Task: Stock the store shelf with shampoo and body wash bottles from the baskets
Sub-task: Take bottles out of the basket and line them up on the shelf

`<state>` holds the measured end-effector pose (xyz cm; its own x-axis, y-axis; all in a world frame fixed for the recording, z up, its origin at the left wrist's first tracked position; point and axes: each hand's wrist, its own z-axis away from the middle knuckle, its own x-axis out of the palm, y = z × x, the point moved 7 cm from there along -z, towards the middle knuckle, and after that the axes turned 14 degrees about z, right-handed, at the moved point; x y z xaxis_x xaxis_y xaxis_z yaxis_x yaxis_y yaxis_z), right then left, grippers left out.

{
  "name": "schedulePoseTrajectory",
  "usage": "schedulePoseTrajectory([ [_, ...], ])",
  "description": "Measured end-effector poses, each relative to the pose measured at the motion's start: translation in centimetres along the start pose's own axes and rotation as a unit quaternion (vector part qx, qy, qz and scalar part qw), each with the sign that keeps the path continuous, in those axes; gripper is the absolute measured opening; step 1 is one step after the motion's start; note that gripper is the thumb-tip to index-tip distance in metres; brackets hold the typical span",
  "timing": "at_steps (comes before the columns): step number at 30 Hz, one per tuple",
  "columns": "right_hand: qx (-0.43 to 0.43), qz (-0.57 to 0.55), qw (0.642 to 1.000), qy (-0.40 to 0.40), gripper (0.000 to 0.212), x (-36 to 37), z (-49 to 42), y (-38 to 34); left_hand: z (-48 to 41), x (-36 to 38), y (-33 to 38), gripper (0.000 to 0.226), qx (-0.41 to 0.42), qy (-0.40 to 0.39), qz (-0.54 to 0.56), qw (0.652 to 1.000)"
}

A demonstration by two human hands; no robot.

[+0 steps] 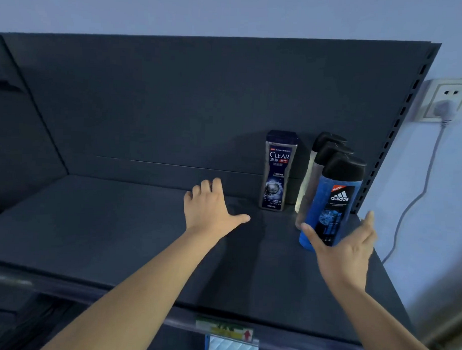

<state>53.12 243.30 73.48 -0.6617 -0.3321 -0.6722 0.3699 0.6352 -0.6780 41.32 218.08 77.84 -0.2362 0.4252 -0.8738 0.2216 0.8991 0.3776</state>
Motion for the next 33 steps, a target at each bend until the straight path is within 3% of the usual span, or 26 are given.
schedulePoseTrajectory([
  [7,-0.027,0.025,0.998,0.052,0.099,-1.0,8.9,-6.8,6.5,-10.0,-9.0,0.107,-0.012,0.026,-0.032,0.999],
  [12,-0.114,-0.035,0.993,-0.008,0.086,2.4,19.2,-17.6,14.3,-18.0,-19.5,0.111,-0.053,0.053,-0.054,0.996],
  [16,-0.236,-0.080,0.964,-0.097,0.082,6.9,29.4,-26.7,21.3,-23.3,-29.4,0.107,-0.118,0.078,-0.082,0.987],
  [24,-0.459,-0.055,0.840,-0.283,0.076,15.1,49.6,-39.3,35.2,-29.9,-46.5,0.103,-0.310,0.109,-0.125,0.936],
  [33,-0.588,-0.057,0.658,-0.467,0.072,22.5,66.4,-48.9,49.6,-34.4,-58.8,0.099,-0.547,0.138,-0.134,0.814],
])
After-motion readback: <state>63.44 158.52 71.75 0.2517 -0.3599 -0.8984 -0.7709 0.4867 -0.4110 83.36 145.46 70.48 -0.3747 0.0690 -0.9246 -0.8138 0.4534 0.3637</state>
